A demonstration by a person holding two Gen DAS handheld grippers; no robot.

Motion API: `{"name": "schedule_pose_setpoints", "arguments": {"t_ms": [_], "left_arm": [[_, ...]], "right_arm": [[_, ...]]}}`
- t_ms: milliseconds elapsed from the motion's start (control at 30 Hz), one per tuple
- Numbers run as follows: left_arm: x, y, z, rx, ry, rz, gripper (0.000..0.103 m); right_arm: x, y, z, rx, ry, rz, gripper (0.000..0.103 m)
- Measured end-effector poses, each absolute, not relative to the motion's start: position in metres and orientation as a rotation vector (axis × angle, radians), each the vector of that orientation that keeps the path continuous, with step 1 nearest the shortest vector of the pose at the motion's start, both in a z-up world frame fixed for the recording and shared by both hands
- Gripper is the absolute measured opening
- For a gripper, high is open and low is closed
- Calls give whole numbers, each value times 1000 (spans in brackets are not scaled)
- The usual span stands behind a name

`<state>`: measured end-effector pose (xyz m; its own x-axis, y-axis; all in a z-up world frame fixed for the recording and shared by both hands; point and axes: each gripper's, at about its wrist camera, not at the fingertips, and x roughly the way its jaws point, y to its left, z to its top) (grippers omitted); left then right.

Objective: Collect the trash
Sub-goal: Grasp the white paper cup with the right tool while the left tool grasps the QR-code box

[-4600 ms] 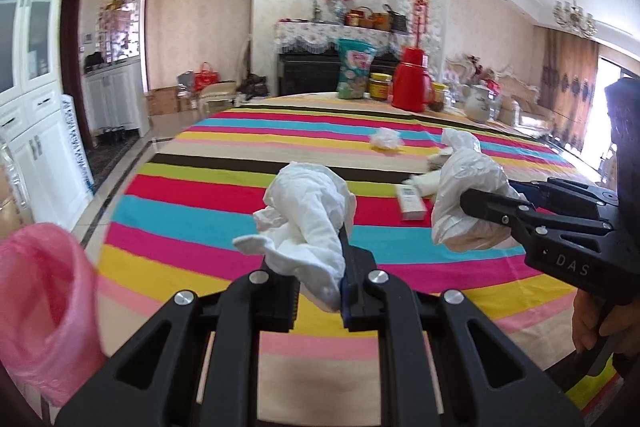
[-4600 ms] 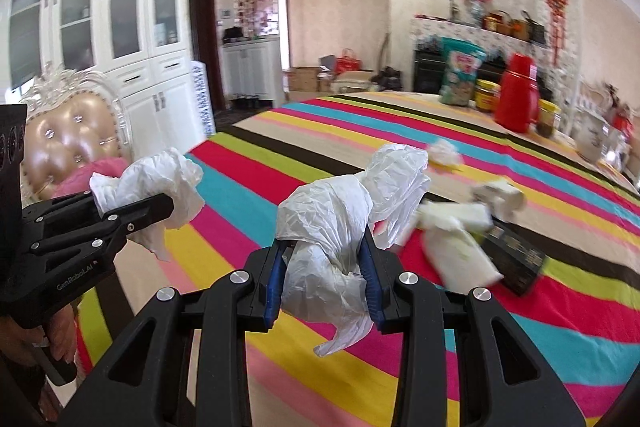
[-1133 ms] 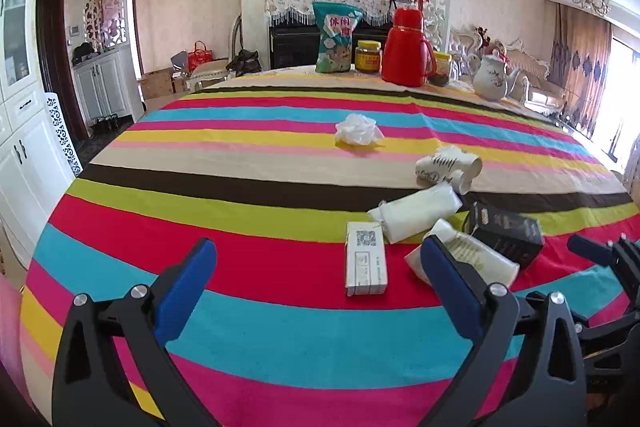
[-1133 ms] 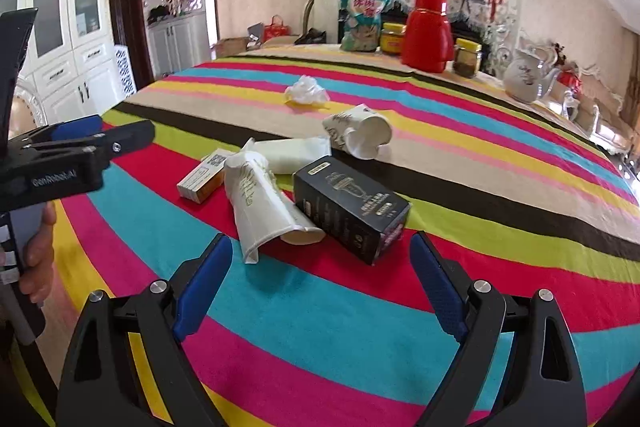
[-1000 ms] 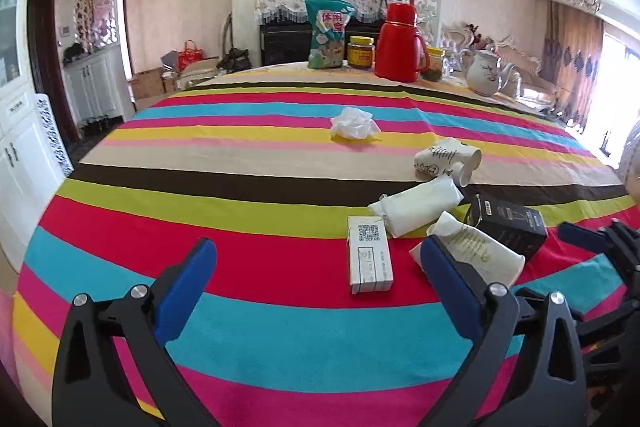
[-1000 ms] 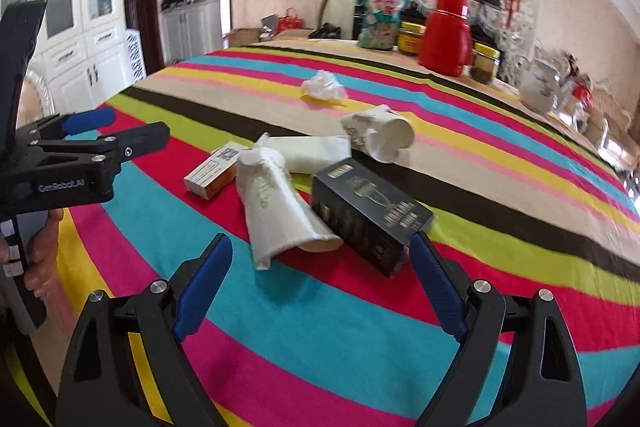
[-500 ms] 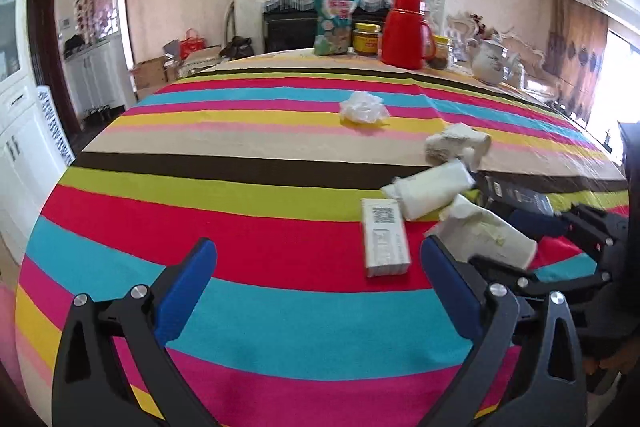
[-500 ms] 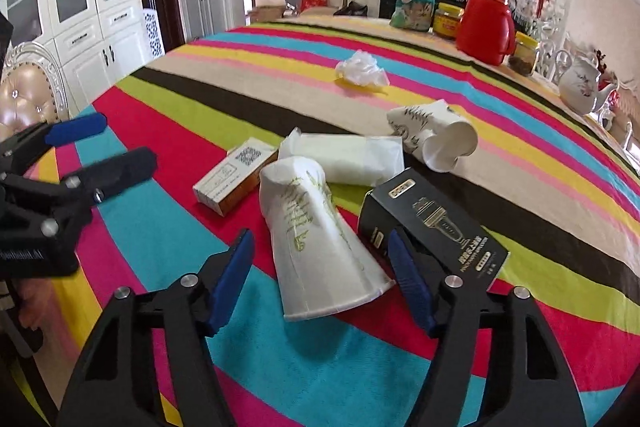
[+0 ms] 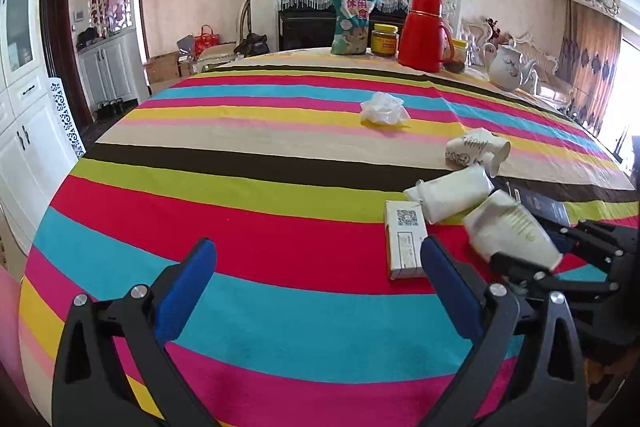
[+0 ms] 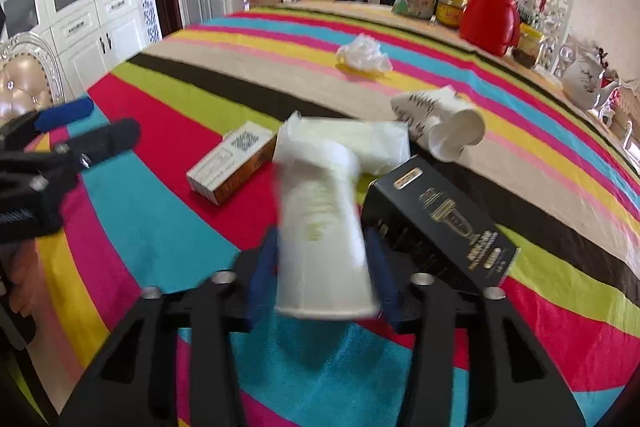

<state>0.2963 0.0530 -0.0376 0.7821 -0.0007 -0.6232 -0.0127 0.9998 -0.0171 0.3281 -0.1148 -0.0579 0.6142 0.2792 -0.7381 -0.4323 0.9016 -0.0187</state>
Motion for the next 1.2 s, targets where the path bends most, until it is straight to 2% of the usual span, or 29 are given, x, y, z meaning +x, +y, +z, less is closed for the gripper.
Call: {"name": "schedule_pose_setpoints", "arguments": {"t_ms": [300,667,700,800,900,1133,1200], "left_arm": [[294,47,-37,-19,675,-26,99],[309,11,-36,23,786,-60,98],[311,7,-38,35,788,-61,95],[325,-2,-50,37,832,-72,78],[333,-7,-59,31,859,-81,74],[347,-10,-73,52,887,-70,50],[351,-8,-76,34,907,-79,49]], "right_arm": [[274,-148,-39,-117,770,353,37],[250,-169,-40,-38,717,328,37],[250,-170,-40,-38,716,330,37],[248,-174,-40,-20,712,330,37],[247,-177,-39,-16,708,312,37],[250,-186,-41,21,727,292,38],[250,-187,-42,28,732,291,38]]}}
